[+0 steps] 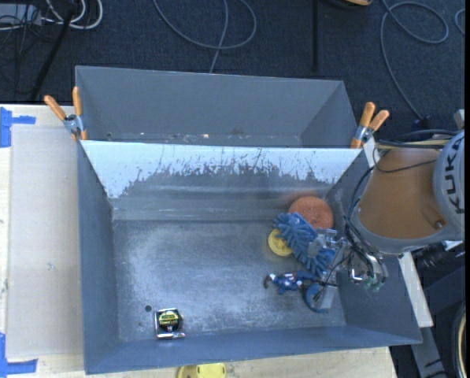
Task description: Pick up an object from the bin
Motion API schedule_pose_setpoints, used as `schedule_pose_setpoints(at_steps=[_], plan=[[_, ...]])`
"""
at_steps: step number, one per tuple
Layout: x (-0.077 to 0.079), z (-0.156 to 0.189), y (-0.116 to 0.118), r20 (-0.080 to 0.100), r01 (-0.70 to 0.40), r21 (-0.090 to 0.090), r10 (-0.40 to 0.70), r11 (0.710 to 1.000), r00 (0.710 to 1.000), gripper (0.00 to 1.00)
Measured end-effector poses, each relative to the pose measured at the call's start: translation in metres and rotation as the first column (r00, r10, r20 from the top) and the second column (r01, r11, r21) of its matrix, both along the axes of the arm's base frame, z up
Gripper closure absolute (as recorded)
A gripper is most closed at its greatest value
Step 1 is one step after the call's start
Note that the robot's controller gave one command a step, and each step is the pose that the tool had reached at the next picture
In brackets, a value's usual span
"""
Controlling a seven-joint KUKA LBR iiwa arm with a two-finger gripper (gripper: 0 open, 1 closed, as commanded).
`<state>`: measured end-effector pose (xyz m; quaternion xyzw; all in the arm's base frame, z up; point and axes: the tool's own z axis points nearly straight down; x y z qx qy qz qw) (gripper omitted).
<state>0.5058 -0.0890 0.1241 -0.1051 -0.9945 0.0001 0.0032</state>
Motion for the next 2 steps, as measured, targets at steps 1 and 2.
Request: schedule_pose_setpoints(at_steps=[1, 2], plan=[[0.011, -0.012, -0.008, 0.006, 0.113, 0.001, -0.113, 0.994, 0.994, 0.0], [0.015, -0.05, -0.025, 0.009, 0.279, 0.004, -0.279, 0.96, 0.96, 0.0]])
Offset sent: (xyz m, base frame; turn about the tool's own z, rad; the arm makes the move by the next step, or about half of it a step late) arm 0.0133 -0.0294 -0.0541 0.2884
